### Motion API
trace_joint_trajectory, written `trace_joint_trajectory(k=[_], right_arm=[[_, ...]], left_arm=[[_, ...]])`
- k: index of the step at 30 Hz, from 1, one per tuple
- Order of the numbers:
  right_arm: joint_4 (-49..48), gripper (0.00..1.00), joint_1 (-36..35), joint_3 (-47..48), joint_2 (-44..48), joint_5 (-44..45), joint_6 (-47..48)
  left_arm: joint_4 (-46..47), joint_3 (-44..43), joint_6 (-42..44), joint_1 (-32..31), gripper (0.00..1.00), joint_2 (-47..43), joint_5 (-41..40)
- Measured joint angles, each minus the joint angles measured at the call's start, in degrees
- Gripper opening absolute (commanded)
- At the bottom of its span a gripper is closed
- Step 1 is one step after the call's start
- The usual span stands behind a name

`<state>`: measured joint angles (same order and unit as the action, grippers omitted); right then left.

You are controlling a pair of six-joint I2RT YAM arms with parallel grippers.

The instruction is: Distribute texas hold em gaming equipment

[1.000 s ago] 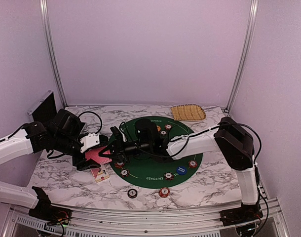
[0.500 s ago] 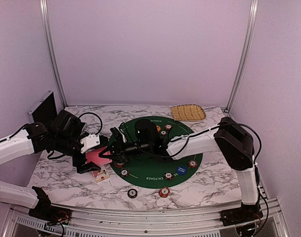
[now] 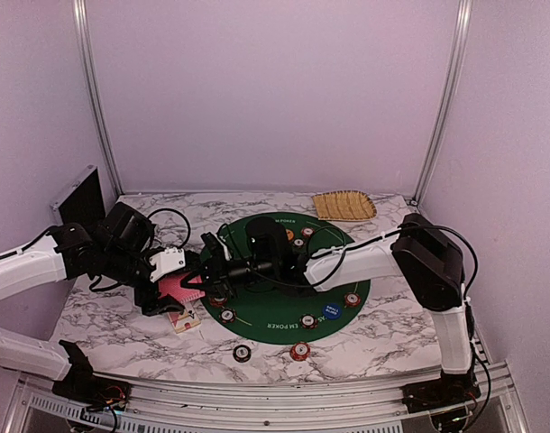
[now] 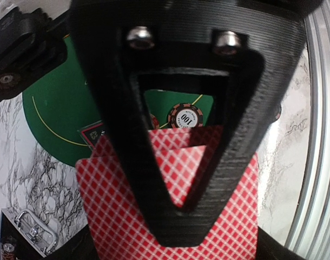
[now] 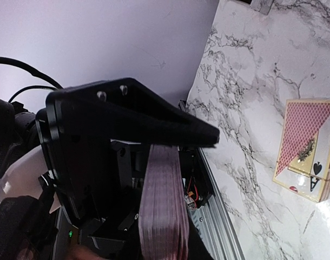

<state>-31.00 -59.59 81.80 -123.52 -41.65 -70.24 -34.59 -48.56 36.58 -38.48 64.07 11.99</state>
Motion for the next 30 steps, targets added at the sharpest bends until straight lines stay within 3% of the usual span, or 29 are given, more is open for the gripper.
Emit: trace_joint_trajectory(k=[8,18,30], right_arm=[[0.2,0.12,0.2,0.2,0.0,1.5,0.4],[0.3,0.4,0.1,0.4,0.0,0.8,0.5],[-0.5,0.4,-0.3,3.0,-2.4,-0.1,-1.0]], left_arm=[[-0.1,0.0,0.0,0.0,0.61,0.1,0.0],[-0.1,0.0,0.1,0.0,0.58,0.5,-0.1],[-0.2,-0.1,-0.2,0.0,0.54,0.5,-0.2]])
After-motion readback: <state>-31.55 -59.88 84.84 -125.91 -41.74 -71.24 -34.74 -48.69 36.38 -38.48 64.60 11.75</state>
